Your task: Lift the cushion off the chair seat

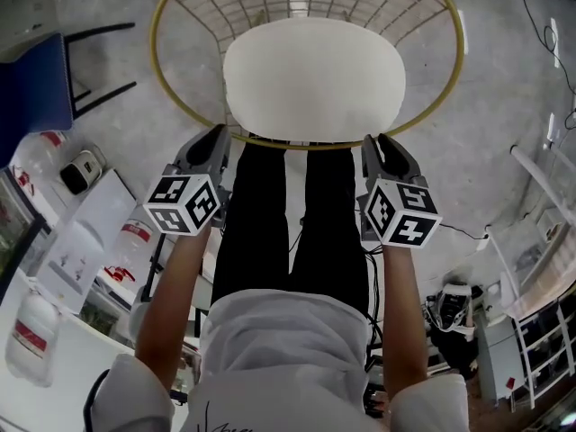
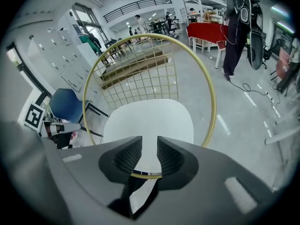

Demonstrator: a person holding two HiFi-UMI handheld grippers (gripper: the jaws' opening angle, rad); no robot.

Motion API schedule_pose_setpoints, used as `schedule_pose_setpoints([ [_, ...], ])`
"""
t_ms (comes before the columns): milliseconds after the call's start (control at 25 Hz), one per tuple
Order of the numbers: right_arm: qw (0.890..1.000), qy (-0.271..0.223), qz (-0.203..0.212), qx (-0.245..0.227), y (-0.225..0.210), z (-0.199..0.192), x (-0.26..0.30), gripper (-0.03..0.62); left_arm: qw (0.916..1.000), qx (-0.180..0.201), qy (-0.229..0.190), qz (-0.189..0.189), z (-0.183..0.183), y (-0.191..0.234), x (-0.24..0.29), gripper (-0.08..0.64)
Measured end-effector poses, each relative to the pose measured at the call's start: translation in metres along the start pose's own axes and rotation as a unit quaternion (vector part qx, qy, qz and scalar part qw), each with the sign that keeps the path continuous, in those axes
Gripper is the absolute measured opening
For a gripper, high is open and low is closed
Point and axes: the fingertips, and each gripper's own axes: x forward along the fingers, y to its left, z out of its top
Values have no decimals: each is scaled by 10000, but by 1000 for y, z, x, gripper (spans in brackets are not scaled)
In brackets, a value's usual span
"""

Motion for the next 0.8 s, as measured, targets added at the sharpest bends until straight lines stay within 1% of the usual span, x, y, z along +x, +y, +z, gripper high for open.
schedule_pose_setpoints([
  [120,10000,34,-24,-13,-8,-6,10,129,10000,-21,68,30,-10,5,12,38],
  [240,9999,50,-92,-11,-17,-10,18,143,9998,51,181,30,-19,6,26,72],
  [280,9999,52,-119,1,-21,-11,22,144,9998,74,177,46,-21,7,31,80],
  [400,9998,50,-212,42,-30,-15,31,176,9997,158,71,173,-18,12,43,113],
  [480,9996,47,-270,40,-32,-17,36,193,9995,197,48,257,-18,17,47,156],
  [560,9994,51,-335,28,-35,-19,41,223,9991,261,73,313,-19,21,52,183],
  [640,9991,48,-409,28,-39,-21,46,253,9989,314,110,338,-22,25,58,198],
  [720,9990,46,-453,-7,-41,-21,52,281,9989,276,128,354,-24,30,63,207],
  [800,9987,41,-492,-78,-41,-20,60,295,9990,233,127,360,-24,35,67,213],
])
